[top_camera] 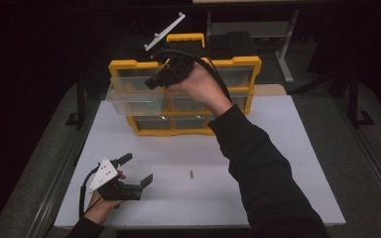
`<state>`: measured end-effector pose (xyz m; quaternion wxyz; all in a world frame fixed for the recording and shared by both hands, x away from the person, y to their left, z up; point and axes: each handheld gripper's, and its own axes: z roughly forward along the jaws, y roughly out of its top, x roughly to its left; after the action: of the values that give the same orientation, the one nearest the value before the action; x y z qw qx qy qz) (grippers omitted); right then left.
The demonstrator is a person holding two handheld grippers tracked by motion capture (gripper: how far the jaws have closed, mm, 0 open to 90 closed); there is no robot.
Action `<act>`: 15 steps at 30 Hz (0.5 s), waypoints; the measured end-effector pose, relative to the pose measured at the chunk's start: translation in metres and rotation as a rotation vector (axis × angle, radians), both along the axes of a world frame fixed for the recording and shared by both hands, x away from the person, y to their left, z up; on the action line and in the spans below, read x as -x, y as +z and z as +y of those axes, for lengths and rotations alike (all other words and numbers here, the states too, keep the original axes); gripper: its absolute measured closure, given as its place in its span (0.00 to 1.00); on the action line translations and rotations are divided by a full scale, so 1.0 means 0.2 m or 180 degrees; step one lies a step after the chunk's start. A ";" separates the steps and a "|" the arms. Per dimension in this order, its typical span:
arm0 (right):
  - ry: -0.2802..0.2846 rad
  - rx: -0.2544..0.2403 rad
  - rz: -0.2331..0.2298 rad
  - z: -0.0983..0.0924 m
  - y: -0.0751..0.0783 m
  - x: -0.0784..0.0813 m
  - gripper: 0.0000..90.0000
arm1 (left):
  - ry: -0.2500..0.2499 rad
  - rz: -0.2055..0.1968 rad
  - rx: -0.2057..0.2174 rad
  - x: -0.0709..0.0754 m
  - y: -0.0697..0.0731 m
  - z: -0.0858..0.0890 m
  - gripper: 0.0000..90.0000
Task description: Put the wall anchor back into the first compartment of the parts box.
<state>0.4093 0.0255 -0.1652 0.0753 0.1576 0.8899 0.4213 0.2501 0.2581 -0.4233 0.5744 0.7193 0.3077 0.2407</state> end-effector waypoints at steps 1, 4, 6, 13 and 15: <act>-0.0040 -0.0015 0.0047 -0.01 0.01 0.01 0.99 | 0.0001 -0.0004 0.0001 0.00 0.00 0.00 0.00; -0.0035 -0.0036 0.0009 -0.05 0.01 0.03 0.99 | 0.0006 -0.0012 0.0029 0.00 0.00 0.00 0.00; -0.0058 -0.0034 0.0005 -0.08 0.01 0.03 0.99 | -0.0001 -0.0020 -0.0001 0.00 0.00 0.00 0.00; -0.0125 -0.0072 0.0002 -0.16 -0.01 0.05 0.99 | 0.0004 -0.0014 -0.0005 0.00 0.00 0.00 0.00; -0.0155 -0.0070 0.0002 -0.19 -0.03 0.05 0.99 | 0.0006 -0.0014 0.0005 -0.01 0.00 0.00 0.00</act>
<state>0.3994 -0.0123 -0.1702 0.0834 0.1801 0.8812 0.4290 0.2512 0.2578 -0.4243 0.5754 0.7180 0.3073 0.2427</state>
